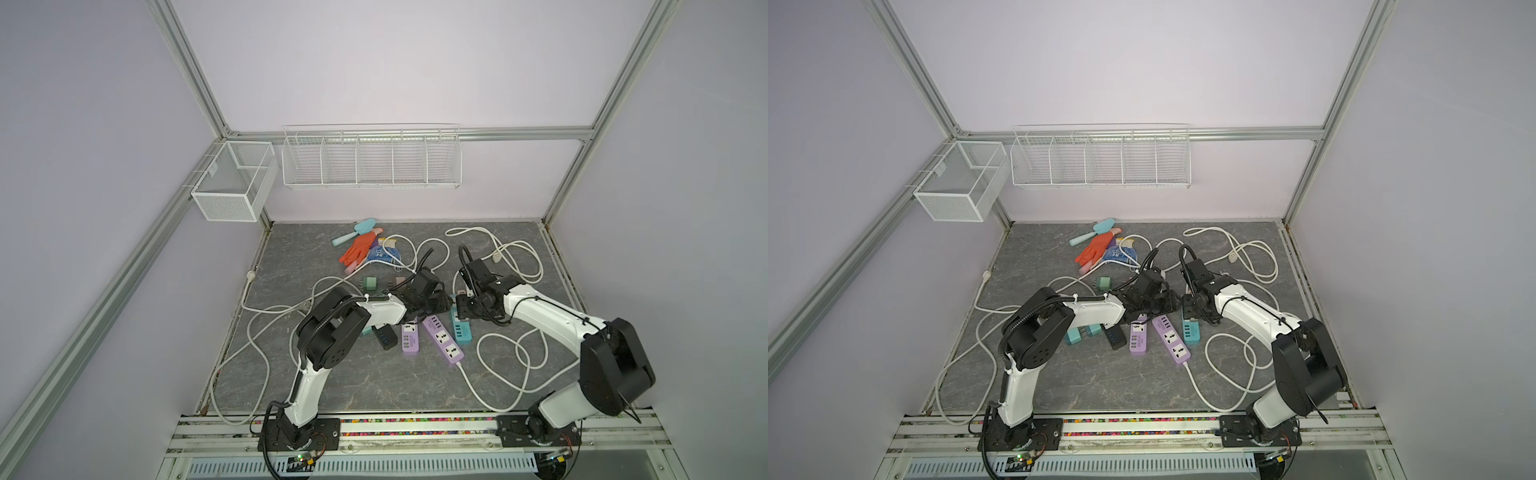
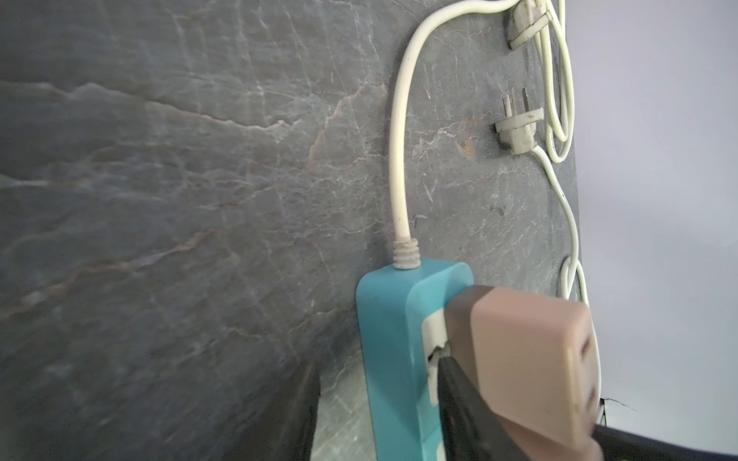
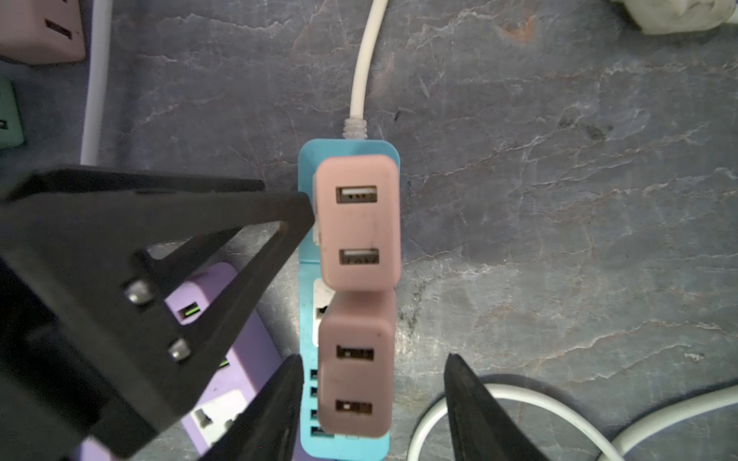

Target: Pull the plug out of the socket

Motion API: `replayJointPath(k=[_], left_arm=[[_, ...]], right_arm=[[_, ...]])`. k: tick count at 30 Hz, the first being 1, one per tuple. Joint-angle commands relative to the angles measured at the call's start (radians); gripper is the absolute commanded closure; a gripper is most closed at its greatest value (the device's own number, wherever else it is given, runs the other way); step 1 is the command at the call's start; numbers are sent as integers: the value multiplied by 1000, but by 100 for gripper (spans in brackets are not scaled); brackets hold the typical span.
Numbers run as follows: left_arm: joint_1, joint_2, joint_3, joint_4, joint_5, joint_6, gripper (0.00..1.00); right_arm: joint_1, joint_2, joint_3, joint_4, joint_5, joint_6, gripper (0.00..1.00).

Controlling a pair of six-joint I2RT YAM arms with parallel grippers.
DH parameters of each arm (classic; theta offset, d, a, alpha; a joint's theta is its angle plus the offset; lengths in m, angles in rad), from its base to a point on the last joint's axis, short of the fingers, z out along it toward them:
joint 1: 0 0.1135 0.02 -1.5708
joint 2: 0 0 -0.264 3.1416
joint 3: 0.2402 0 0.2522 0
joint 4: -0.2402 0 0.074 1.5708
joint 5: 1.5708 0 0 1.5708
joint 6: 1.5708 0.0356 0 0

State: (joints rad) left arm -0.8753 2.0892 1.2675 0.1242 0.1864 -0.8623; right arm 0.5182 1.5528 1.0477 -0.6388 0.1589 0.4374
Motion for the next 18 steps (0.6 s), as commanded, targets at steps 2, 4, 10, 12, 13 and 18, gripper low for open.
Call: replayJointPath(k=[2, 4, 10, 12, 13, 18], left_arm=[[-6, 37, 42, 6, 36, 4, 55], [-7, 53, 69, -31, 53, 14, 56], [-7, 64, 87, -73, 43, 30, 60], [-6, 67, 95, -102, 42, 38, 60], [-6, 64, 88, -101, 36, 40, 61], [-6, 67, 98, -142, 24, 69, 62]], right_arm=[[-5, 28, 12, 25, -1, 3, 44], [-7, 32, 7, 33, -4, 7, 45], [-5, 44, -8, 44, -14, 6, 50], [-6, 44, -17, 49, -12, 8, 51], [-6, 46, -18, 48, -9, 7, 51], [-5, 53, -32, 59, 1, 7, 55]])
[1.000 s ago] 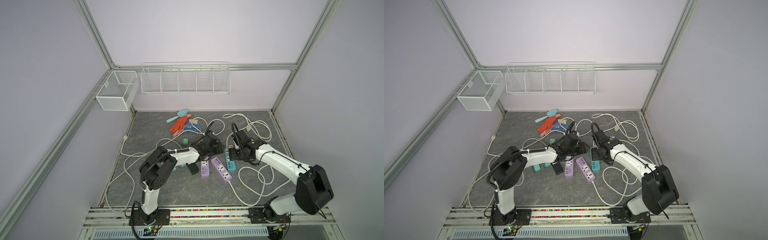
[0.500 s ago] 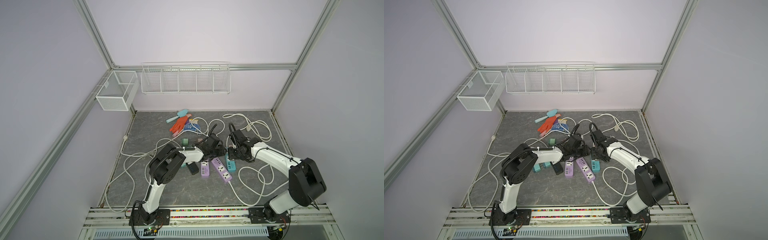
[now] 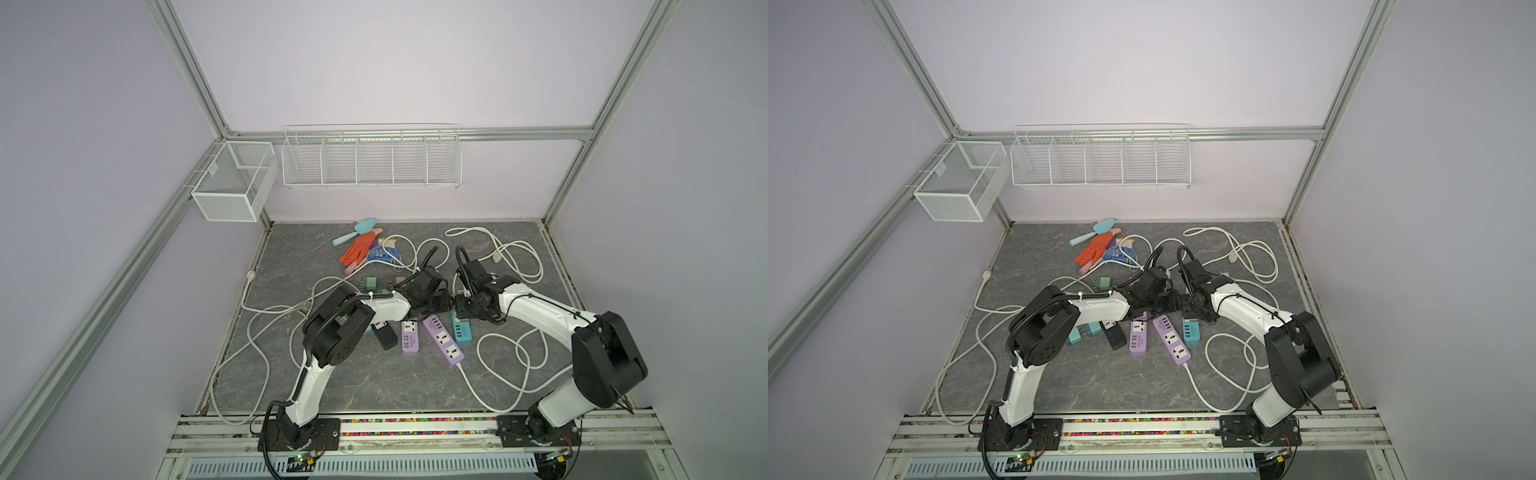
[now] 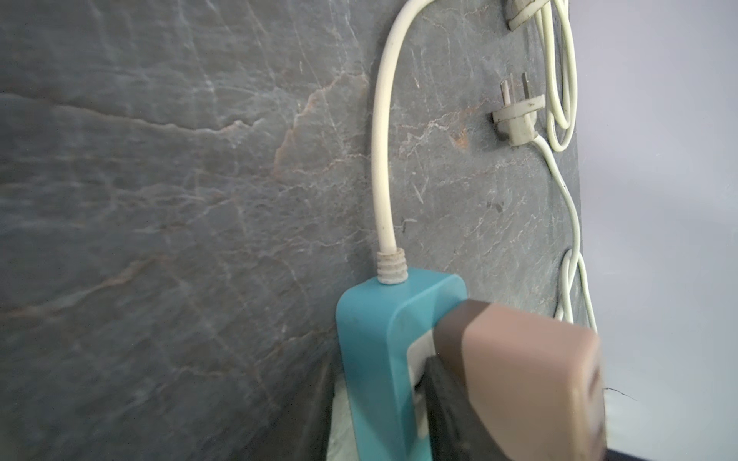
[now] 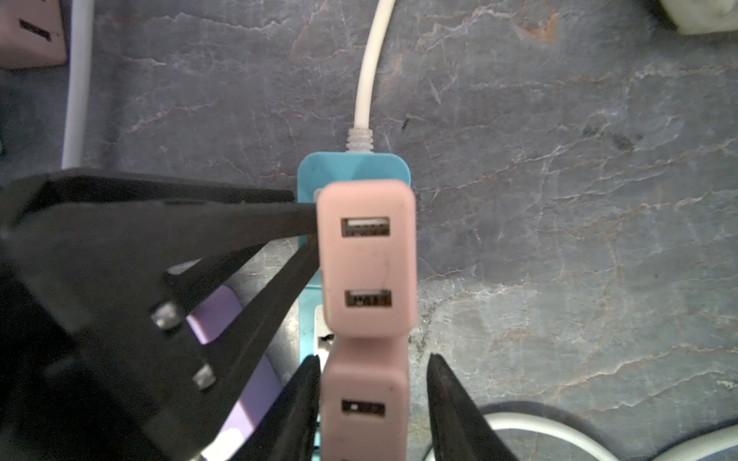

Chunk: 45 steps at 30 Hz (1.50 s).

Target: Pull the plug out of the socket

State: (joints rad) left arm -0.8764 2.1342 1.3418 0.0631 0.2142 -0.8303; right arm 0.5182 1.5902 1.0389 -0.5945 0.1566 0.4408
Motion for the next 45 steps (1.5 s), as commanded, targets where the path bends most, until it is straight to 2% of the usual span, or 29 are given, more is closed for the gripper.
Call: replayJointPath(k=[1, 8, 20, 25, 35, 41, 45], left_arm=[[-6, 20, 24, -87, -5, 41, 62], [-6, 19, 16, -113, -22, 56, 64], [-6, 29, 6, -104, -18, 48, 64], [-11, 48, 41, -178, -23, 55, 65], [-11, 50, 22, -184, -47, 53, 66], [-16, 52, 23, -194, -65, 48, 68], [-16, 50, 19, -206, -84, 43, 68]], right_arm=[[-5, 19, -25, 16, 2, 3, 55], [-6, 34, -24, 29, 8, 1, 57], [-5, 12, -26, 13, 31, 2, 68], [26, 36, -6, 9, 17, 22, 72], [12, 1, 6, -35, 79, 5, 73], [63, 32, 22, -25, 71, 24, 74], [61, 40, 42, -44, 74, 23, 75]])
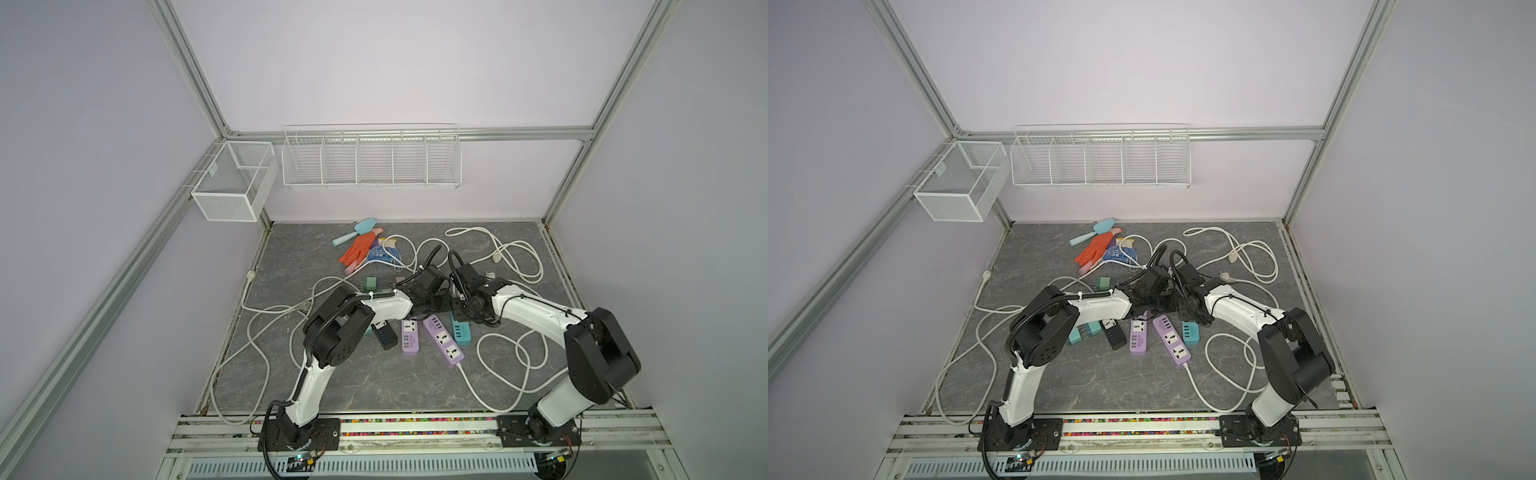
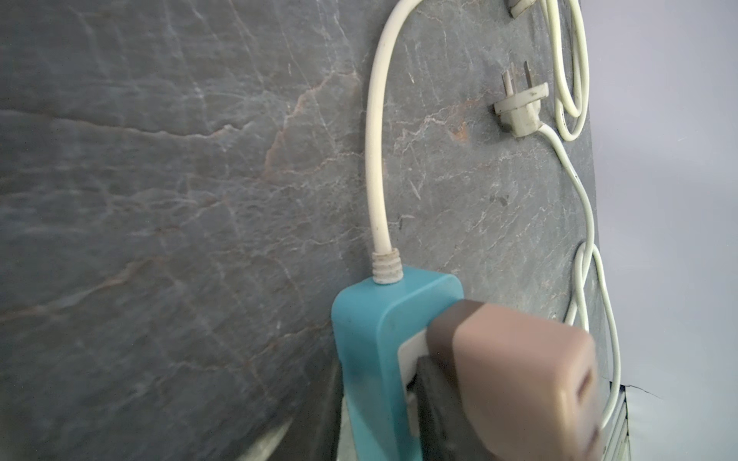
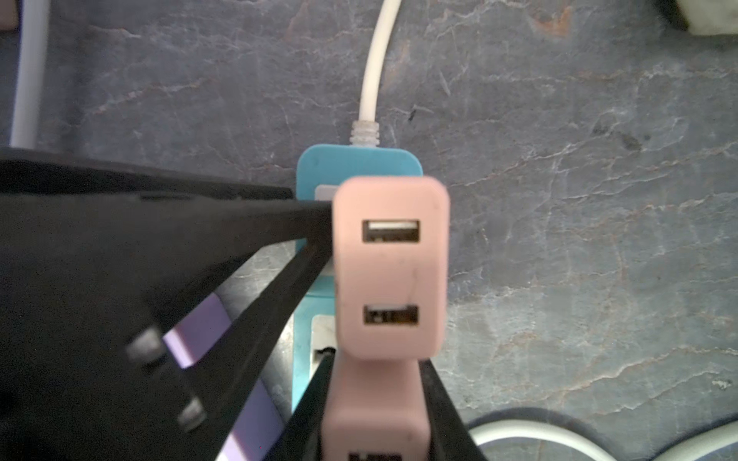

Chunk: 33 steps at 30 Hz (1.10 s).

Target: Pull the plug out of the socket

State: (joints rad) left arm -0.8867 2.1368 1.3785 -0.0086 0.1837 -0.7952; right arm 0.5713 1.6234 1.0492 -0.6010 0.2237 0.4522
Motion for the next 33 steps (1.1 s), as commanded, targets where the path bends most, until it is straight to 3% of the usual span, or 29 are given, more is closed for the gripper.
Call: replayJointPath(k=[1, 13, 22, 33], left_arm=[[-6, 48, -19, -133, -52, 8, 68], [-9, 39, -14, -135, -56, 7, 69], [-9, 20, 64, -174, -55, 35, 69], [-9, -70, 171, -268, -94, 86, 69]], right_arm=[[5, -2, 29, -41, 22, 7, 75], [-37, -73, -6, -41, -35, 6, 75], [-67, -216, -6, -89, -35, 6, 75], [-164, -355, -10, -54, -211, 43, 73]])
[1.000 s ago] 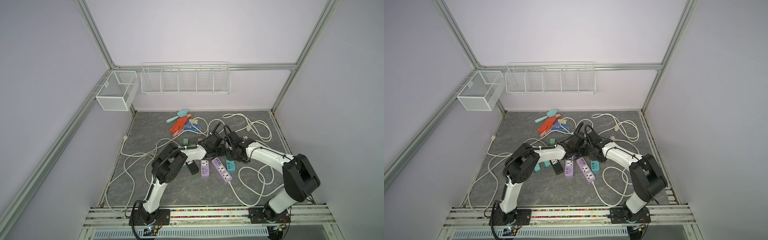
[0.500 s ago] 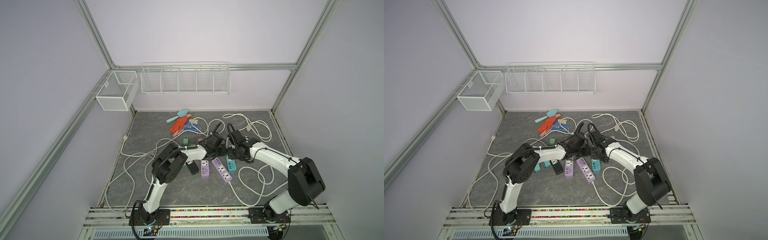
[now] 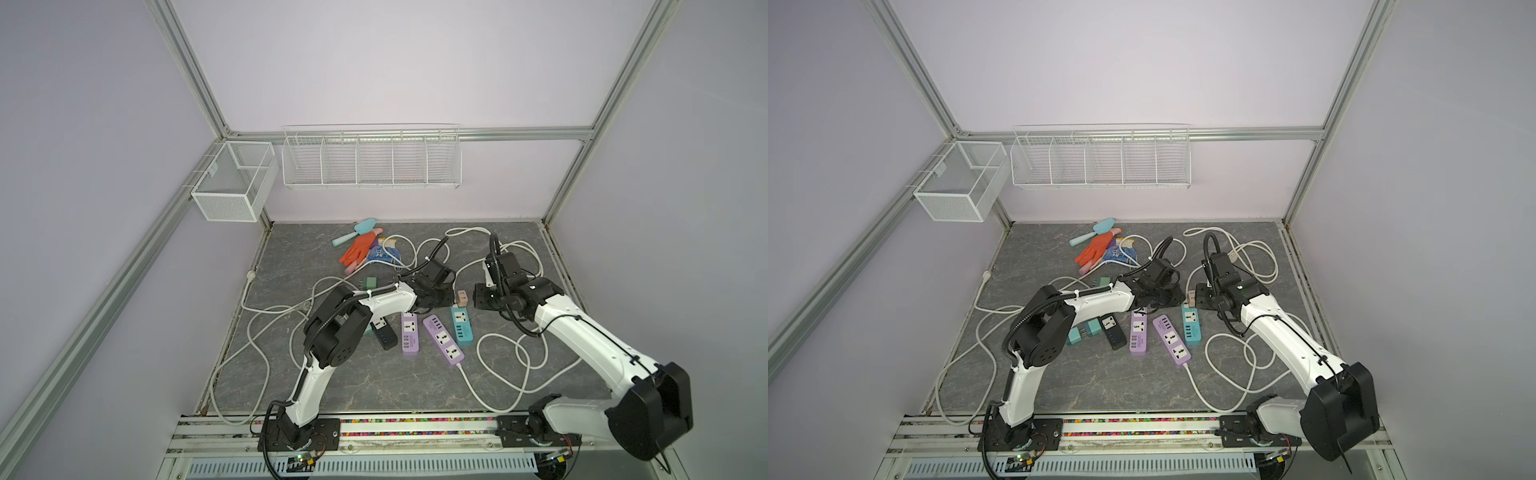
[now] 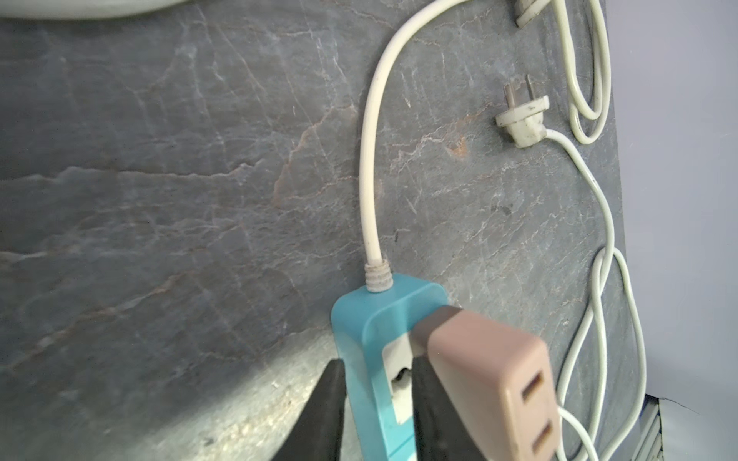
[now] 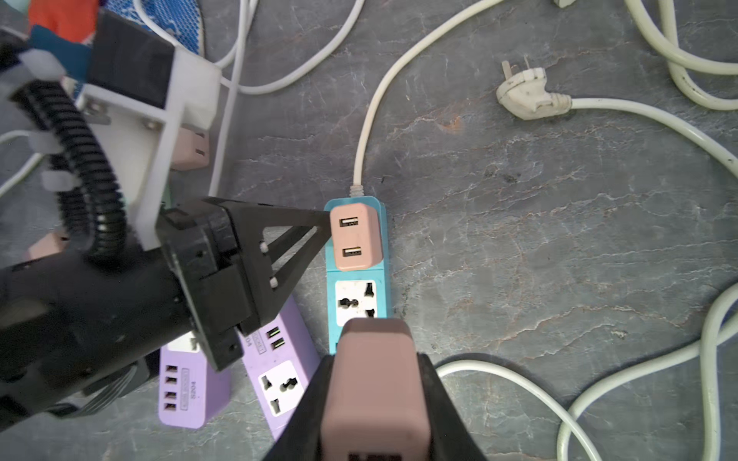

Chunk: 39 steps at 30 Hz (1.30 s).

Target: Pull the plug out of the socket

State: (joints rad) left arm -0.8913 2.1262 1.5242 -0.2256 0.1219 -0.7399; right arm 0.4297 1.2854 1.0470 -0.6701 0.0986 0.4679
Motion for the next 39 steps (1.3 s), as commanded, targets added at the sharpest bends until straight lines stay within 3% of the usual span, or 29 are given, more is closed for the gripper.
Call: replayJointPath(k=[1, 9, 25, 39], left_arm=[[-4, -82, 14, -46, -39, 31, 69], [-4, -269, -115, -65, -147, 44, 68], [-1, -616, -416, -100, -322, 19, 66], [-1, -741, -594, -13, -363, -68, 58]], right_arm=[[-28, -14, -5, 26, -116, 30, 73], [-18, 33, -3, 183, -259, 95, 73], [86, 338, 137, 363, -232, 186, 74], [88, 613, 289, 408, -280, 196, 74]])
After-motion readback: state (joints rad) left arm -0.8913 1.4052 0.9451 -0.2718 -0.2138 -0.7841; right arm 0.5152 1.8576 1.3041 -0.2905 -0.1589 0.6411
